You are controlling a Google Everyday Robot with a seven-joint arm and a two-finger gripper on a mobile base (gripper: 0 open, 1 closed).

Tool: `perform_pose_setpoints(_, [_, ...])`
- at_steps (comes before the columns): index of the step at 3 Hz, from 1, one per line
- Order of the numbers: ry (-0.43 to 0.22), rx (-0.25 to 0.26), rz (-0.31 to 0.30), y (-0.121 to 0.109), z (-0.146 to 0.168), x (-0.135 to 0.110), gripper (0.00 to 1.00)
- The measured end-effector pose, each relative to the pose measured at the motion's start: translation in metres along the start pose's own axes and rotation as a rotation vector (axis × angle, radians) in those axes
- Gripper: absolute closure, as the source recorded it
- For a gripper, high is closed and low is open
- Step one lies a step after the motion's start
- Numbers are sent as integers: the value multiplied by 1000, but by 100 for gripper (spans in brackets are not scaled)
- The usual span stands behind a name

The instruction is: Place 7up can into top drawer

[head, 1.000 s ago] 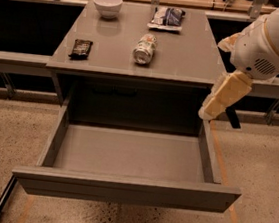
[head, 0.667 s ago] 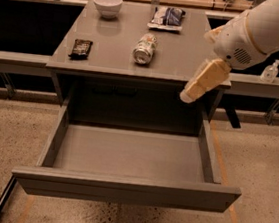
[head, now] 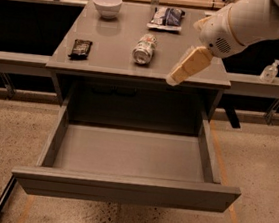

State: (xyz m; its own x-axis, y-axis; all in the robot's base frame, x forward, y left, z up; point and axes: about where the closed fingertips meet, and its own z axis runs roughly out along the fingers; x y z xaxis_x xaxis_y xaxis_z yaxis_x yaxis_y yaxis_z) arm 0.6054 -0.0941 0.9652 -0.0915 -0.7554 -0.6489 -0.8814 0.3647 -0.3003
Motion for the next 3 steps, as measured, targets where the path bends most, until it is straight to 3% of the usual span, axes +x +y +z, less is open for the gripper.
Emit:
perform_pose_setpoints(1, [-11,14,41,5,-4,6,0])
perform_pose_setpoints(2, [-46,81,97,-1,1,-2,0])
perform_pose_setpoints(3, [-121,140,159,-26,26,-15,0])
